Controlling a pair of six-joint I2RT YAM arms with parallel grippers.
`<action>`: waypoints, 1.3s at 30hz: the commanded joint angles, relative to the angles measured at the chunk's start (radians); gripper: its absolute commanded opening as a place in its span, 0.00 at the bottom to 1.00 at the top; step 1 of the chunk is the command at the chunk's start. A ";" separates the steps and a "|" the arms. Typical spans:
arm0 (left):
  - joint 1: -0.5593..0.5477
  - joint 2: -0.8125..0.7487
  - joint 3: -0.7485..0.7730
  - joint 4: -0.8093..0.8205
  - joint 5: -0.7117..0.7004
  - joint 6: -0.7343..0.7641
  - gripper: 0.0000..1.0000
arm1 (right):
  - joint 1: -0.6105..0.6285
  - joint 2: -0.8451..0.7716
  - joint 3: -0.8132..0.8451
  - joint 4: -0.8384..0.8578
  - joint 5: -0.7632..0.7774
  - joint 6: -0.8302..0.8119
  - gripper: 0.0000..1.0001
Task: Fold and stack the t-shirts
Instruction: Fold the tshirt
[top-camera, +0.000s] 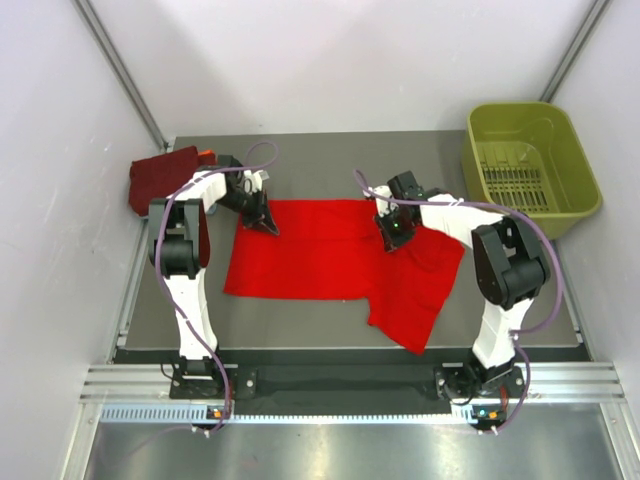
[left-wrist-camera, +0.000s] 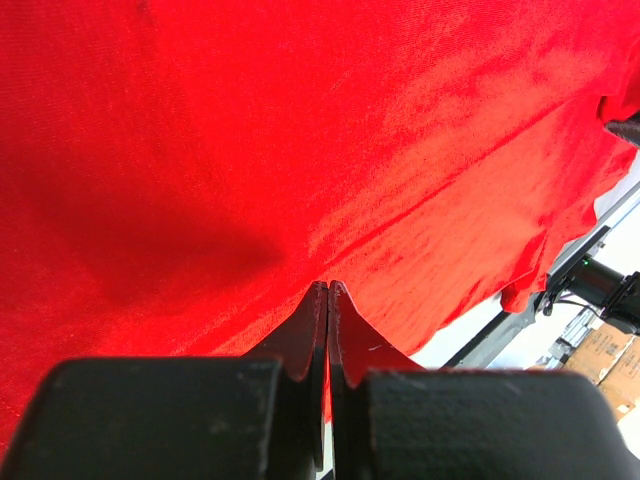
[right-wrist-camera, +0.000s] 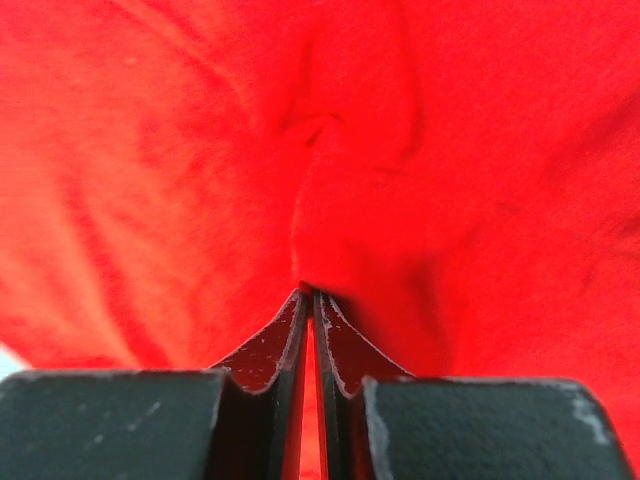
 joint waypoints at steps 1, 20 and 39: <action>0.004 -0.019 0.008 0.026 0.028 -0.006 0.00 | -0.003 -0.076 0.056 -0.037 -0.076 0.067 0.05; 0.004 -0.042 0.003 0.026 0.014 -0.005 0.00 | 0.021 -0.076 0.047 -0.023 -0.277 0.135 0.20; 0.007 0.096 0.148 -0.006 -0.008 0.035 0.00 | -0.319 0.011 0.202 0.070 -0.110 0.179 0.59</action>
